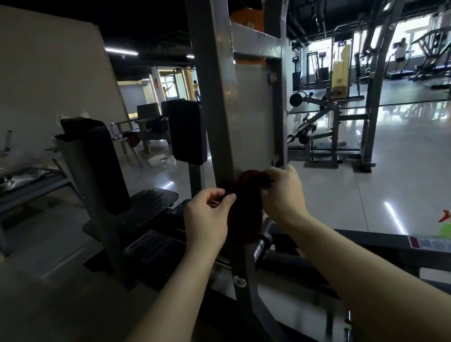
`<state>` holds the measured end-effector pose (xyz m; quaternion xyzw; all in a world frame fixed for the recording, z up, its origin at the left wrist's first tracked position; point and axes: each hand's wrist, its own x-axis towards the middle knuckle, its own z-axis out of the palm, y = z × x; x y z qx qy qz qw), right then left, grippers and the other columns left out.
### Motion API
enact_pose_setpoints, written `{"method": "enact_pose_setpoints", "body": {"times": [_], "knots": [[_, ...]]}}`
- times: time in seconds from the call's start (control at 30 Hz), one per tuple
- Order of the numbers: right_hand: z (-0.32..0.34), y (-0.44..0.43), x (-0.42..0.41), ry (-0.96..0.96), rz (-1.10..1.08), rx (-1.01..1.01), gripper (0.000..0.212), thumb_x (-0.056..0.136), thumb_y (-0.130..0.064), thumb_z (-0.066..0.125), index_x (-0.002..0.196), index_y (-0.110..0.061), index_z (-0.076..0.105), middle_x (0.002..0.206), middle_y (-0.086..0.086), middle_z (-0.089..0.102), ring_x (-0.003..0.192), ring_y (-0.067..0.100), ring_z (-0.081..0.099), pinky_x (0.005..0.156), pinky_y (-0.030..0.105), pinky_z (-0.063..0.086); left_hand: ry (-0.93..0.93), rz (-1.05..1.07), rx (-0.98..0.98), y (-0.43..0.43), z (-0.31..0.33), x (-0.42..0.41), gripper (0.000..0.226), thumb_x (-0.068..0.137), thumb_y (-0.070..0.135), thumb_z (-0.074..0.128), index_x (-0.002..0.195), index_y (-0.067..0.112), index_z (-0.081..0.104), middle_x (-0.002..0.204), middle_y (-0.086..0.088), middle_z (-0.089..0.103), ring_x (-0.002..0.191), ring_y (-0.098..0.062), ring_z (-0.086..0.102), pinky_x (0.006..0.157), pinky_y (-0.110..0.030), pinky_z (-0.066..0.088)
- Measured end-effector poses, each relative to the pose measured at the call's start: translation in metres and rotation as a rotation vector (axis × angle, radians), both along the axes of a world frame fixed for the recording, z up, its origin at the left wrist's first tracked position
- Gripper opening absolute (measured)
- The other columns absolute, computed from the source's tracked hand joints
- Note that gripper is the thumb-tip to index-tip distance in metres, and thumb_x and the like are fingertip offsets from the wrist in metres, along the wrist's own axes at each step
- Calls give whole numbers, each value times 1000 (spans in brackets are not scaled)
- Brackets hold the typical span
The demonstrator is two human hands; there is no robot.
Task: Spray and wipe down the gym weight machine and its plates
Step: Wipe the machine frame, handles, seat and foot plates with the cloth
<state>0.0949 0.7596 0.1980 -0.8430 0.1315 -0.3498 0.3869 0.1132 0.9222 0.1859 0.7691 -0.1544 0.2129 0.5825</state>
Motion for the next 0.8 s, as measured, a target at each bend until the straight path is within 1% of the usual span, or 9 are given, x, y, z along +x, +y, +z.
{"method": "enact_pose_setpoints", "body": {"times": [0.13,0.23,0.3,0.37,0.4,0.47,0.6,0.7,0.8], "knots": [[15,20,6,-107,3,272,15,95,-7,59,107,-10,67,95,0,66,92,18,64,76,28,50,-56,-6,-20,-4,-2,2,20,90,41,74,100,24,72,96,8,69,86,2,64,70,-6,47],[3,41,-1,-182,40,458,14,100,-16,57,113,-19,56,97,-9,62,92,13,63,82,34,56,-131,27,-58,-5,-4,5,20,97,35,65,107,19,70,106,2,65,91,8,59,72,-5,45],[-10,58,-10,-225,175,548,18,105,-22,52,121,-28,54,109,-10,65,101,7,64,92,32,57,-126,46,-55,-4,-6,10,23,96,33,68,116,22,68,113,6,63,94,5,60,74,-9,48],[-22,68,-17,-226,284,522,36,108,-25,46,144,-31,48,138,-12,58,125,-1,53,102,6,40,-79,36,-66,-2,-9,15,28,93,33,72,119,26,68,113,10,64,97,-1,63,78,-16,53],[-25,71,-18,-222,322,474,45,109,-27,43,154,-30,39,153,-14,46,139,-3,40,110,3,28,-53,24,-76,-2,-10,17,27,92,31,73,119,27,69,111,12,67,97,-1,65,80,-19,55],[-21,70,-14,-250,375,400,55,110,-33,39,162,-31,22,166,-16,23,151,-3,19,126,26,19,-9,-1,-100,-2,-12,21,24,93,22,73,117,23,71,105,10,73,93,-2,69,80,-20,56],[46,60,9,-333,410,262,64,106,-46,35,162,-36,7,170,-13,13,154,18,25,123,51,29,5,-85,-202,-2,-12,24,15,92,10,73,107,14,72,100,2,74,88,-4,69,73,-11,51],[118,52,24,-409,430,135,65,109,-44,32,163,-27,1,172,-6,-1,158,21,4,128,52,13,21,-84,-152,-2,-10,22,14,91,22,75,105,21,72,99,10,72,88,4,66,70,-6,48],[142,49,31,-426,451,81,67,110,-41,33,164,-24,-3,171,-3,-11,156,19,-16,128,48,-4,34,-120,-183,-2,-12,21,16,91,19,75,107,20,72,97,10,73,87,8,66,69,-5,48]]}}
